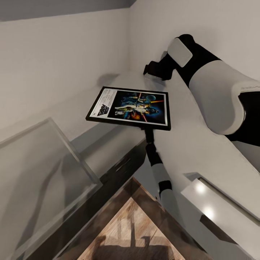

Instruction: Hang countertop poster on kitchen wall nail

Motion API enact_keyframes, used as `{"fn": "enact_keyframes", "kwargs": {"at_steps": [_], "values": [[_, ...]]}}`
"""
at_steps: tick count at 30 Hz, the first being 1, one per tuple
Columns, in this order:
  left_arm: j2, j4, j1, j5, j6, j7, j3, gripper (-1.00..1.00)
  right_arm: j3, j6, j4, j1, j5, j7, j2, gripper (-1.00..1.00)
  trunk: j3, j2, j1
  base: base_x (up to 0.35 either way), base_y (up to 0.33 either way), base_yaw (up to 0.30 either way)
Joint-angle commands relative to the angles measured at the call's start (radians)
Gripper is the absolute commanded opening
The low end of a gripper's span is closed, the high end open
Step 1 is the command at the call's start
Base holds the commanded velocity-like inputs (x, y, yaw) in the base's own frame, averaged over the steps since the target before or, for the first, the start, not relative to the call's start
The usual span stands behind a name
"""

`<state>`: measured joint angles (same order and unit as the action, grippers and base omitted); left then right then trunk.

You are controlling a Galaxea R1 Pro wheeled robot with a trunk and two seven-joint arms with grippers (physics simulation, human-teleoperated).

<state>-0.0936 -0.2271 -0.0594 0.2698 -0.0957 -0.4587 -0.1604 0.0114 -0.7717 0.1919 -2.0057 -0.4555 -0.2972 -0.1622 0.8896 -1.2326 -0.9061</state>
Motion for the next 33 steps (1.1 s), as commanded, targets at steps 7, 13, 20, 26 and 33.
{"fn": "enact_keyframes", "kwargs": {"at_steps": [7,13,20,26,33], "values": [[0.000,-0.001,0.000,0.003,0.001,-0.005,-0.002,1.00,0.001,-0.003,0.001,-0.022,-0.031,-0.017,-0.002,1.00,0.012,0.000,0.000,0.000,0.000,0.000],[0.000,-0.001,0.000,0.003,0.001,-0.005,-0.002,1.00,0.001,-0.003,0.004,-0.026,-0.033,-0.019,-0.001,1.00,0.022,0.000,0.000,0.000,0.000,0.000],[0.000,-0.001,0.000,0.003,0.001,-0.005,-0.002,1.00,0.001,-0.003,0.005,-0.027,-0.034,-0.019,-0.002,1.00,0.033,0.000,0.000,0.000,0.000,0.000],[0.000,-0.001,0.000,0.003,0.001,-0.005,-0.002,1.00,0.001,-0.003,0.007,-0.027,-0.034,-0.019,-0.001,1.00,0.043,0.000,0.000,0.000,0.000,0.000],[0.000,-0.001,-0.001,0.003,0.001,-0.006,-0.002,1.00,0.001,-0.003,0.008,-0.028,-0.034,-0.019,-0.001,1.00,0.055,0.000,0.000,0.000,0.000,0.000]]}}
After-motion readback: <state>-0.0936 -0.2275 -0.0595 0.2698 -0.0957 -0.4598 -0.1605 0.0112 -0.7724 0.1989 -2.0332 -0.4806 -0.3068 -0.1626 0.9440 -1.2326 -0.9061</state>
